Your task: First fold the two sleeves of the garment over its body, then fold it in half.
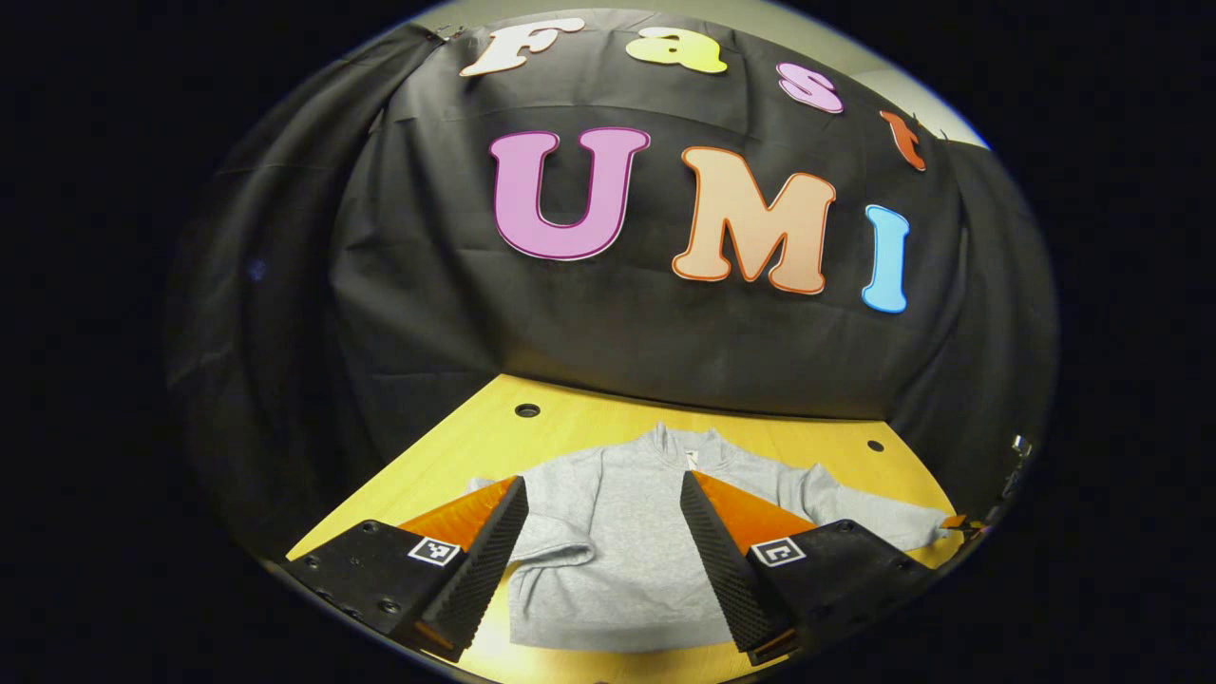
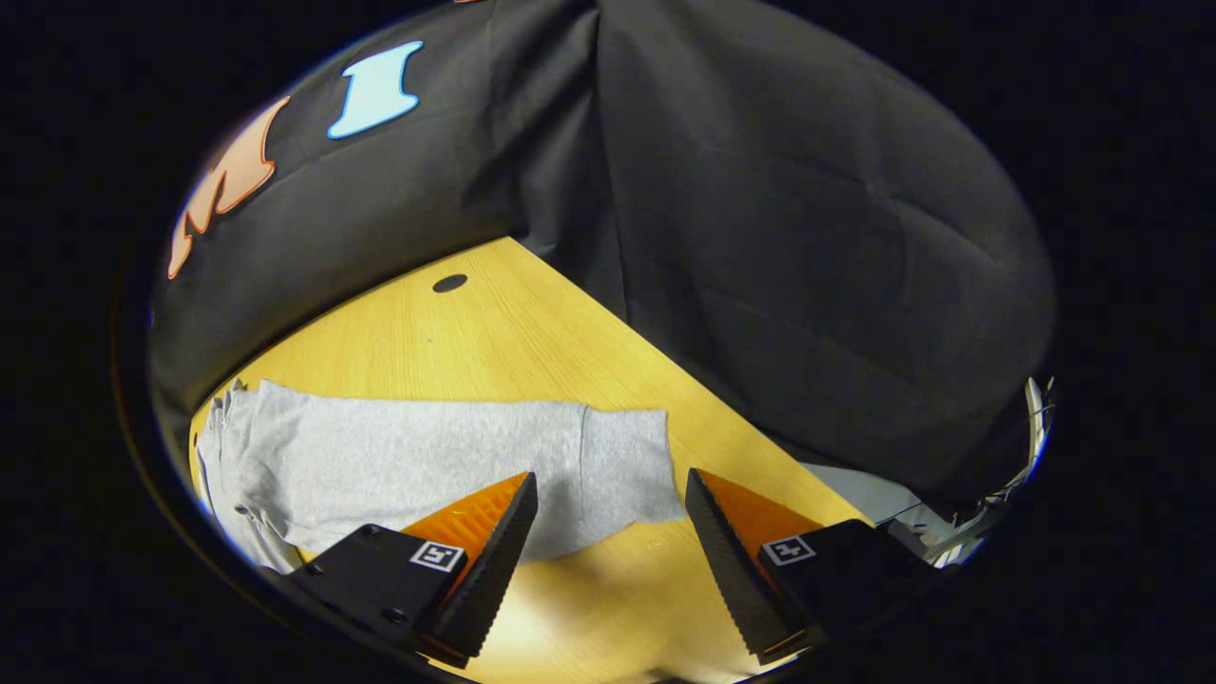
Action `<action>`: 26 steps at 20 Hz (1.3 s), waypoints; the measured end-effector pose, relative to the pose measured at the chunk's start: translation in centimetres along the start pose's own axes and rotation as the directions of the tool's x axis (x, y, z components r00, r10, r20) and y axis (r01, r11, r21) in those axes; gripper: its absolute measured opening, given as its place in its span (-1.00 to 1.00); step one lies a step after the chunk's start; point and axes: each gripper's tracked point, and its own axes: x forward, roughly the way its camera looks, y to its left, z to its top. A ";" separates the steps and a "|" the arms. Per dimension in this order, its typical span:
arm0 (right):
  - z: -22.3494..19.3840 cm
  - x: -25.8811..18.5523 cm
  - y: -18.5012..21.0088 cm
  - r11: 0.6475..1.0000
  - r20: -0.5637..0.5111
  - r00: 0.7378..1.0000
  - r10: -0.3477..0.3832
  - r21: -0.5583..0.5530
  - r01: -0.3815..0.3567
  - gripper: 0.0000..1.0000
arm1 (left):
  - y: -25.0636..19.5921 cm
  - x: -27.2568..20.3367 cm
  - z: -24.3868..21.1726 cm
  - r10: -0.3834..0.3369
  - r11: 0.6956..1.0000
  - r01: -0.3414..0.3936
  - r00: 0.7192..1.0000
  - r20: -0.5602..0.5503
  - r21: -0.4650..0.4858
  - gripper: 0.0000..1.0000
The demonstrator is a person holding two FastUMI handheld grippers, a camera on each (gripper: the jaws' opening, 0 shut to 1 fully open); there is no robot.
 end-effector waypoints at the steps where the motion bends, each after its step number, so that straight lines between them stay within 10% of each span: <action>1: -0.4 0.2 -0.1 1.000 -0.008 1.000 -0.003 -0.005 0.003 0.89 | -0.1 0.0 -0.1 -0.001 1.000 0.001 1.000 -0.003 0.001 0.89; 10: -1.7 1.0 -0.1 0.999 -0.042 0.999 0.007 -0.035 -0.009 0.77 | -0.3 0.0 -0.4 0.008 1.000 -0.008 1.000 0.003 0.018 0.89; 17: -1.9 1.1 1.4 0.999 -0.053 0.998 0.031 -0.005 -0.031 -0.48 | -0.8 -0.2 -1.0 -0.013 1.000 0.013 1.000 -0.008 0.017 0.89; 26: -1.2 0.4 1.3 0.998 -0.025 0.999 -0.024 0.050 0.025 -0.75 | -1.3 -0.8 -1.4 -0.045 0.999 0.045 0.999 -0.002 0.021 0.89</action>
